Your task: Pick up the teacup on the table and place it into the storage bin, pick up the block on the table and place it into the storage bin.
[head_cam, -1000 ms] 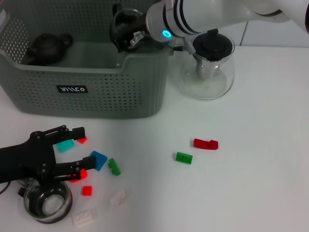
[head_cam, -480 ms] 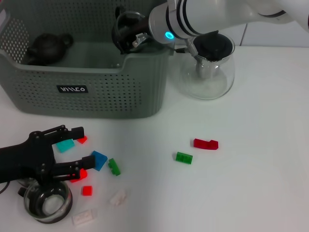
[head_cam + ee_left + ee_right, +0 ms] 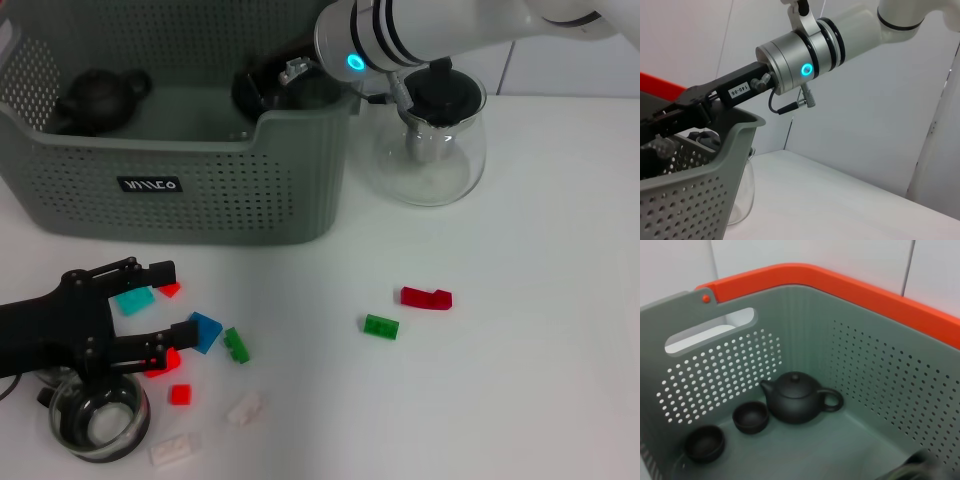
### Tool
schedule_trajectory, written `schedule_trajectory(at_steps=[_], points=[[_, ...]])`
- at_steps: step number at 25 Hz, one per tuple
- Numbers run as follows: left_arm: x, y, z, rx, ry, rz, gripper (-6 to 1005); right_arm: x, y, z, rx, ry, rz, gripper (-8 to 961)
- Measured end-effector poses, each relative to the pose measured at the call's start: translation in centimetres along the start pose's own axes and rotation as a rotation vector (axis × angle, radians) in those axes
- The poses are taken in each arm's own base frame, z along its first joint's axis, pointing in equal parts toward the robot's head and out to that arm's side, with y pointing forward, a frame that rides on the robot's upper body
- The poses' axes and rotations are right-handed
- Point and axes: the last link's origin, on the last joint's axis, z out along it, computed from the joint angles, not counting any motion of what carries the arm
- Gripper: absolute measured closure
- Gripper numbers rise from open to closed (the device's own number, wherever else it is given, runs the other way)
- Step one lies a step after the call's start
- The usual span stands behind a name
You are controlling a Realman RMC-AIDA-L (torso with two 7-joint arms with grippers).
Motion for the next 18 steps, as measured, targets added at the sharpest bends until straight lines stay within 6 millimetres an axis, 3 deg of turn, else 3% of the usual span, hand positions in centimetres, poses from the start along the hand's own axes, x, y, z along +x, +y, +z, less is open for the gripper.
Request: schedule_trajectory(at_steps=[5, 9, 11, 14, 18], points=[[0.0, 0.0, 0.0, -0.001, 0.001, -0.001, 125, -0.1, -0.3, -0.1, 0.004, -0.011, 0.018, 743], [0.0, 0.0, 0.0, 0.001, 0.000, -0.003, 125, -1.9, -0.8, -1.6, -0.041, -0.100, 0.052, 576], [0.0, 0.0, -0.1, 0.001, 0.000, -0.003, 125, -3.0, -1.6, -3.5, -0.080, -0.194, 0.086, 486], [0.1, 0.0, 0.0, -0.001, 0.000, -0.002, 125, -4.2, -3.3, -8.7, -0.123, -0.417, 0.119, 491], [0.3, -0.3, 0.2, 0.002, 0.003, 0.009, 125, -2.6, -3.8, -14.5, -0.239, -0.675, 0.087, 495]])
